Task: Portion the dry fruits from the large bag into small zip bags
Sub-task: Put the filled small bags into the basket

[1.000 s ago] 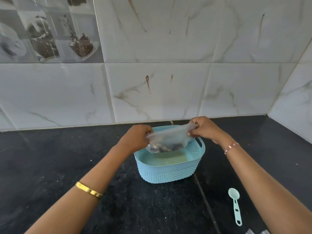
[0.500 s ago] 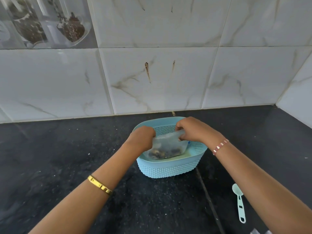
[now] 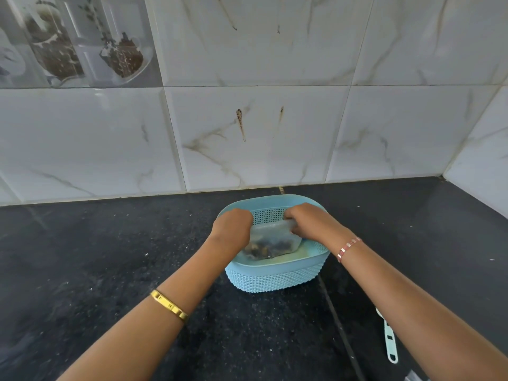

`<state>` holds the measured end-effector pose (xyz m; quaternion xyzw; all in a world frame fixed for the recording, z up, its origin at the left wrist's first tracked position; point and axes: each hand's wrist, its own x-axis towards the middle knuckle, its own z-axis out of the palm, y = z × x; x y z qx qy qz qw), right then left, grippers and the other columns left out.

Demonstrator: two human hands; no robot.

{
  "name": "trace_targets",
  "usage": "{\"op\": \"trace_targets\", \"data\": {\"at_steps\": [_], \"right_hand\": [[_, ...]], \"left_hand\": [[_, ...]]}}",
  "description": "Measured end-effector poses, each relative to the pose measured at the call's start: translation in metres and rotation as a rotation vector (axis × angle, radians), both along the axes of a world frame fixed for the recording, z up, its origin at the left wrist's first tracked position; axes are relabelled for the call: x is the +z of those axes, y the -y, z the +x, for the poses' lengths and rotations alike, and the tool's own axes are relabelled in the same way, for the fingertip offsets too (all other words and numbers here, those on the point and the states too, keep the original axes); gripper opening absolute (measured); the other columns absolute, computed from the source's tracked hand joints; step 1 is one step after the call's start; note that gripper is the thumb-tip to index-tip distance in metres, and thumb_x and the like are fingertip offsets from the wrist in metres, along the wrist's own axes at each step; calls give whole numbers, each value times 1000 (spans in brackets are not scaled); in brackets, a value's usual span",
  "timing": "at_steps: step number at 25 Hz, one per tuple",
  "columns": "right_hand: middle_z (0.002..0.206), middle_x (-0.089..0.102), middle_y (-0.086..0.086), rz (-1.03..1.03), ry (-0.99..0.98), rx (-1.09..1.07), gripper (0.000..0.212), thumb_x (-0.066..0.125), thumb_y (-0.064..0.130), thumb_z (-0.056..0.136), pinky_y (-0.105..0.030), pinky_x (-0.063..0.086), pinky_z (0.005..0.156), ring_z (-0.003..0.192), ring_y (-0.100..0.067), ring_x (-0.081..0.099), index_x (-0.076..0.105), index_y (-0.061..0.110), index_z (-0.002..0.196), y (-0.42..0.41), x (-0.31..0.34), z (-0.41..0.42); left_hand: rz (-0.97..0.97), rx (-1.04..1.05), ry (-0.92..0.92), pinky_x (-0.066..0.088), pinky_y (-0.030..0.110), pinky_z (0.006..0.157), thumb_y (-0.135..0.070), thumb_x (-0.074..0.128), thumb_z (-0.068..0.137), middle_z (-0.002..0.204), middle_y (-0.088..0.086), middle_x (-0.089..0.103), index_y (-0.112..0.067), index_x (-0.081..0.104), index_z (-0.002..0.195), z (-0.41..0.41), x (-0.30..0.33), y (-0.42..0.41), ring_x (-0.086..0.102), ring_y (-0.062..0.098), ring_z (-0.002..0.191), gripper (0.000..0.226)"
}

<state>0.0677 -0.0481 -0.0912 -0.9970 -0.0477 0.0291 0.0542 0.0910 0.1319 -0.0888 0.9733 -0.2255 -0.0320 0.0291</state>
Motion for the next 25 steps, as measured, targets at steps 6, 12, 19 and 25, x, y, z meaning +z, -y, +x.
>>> {"op": "trace_targets", "data": {"at_steps": [6, 12, 19, 25], "right_hand": [[118, 62, -3, 62, -75, -13, 44, 74, 25, 74, -35, 47, 89, 105, -22, 57, 60, 16, 115, 5, 17, -7], [118, 62, -4, 85, -59, -9, 47, 76, 28, 72, -33, 47, 91, 105, -21, 57, 60, 16, 115, 6, 24, -16], [115, 62, -3, 254, 72, -61, 36, 68, 31, 80, -24, 42, 86, 105, -16, 56, 63, 16, 113, 9, 54, -49], [106, 64, 4, 377, 244, -223, 26, 66, 23, 83, -23, 41, 88, 101, -9, 57, 65, 18, 109, 26, 75, -135]], "left_hand": [[-37, -26, -40, 53, 34, 84, -11, 62, 83, 109, 5, 66, -11, 66, 107, 2, 2, -4, 62, 23, 99, 25], [-55, -59, -24, 52, 33, 88, -15, 63, 83, 113, 6, 65, -10, 62, 114, -8, 10, -3, 61, 23, 102, 32], [-159, -130, -3, 41, 36, 100, -37, 56, 88, 132, 1, 55, -19, 55, 125, -35, 43, 4, 49, 20, 122, 41], [-592, -388, -20, 38, 28, 97, -33, 58, 88, 123, 0, 63, -20, 62, 117, -107, 54, 33, 56, 17, 115, 32]]}}
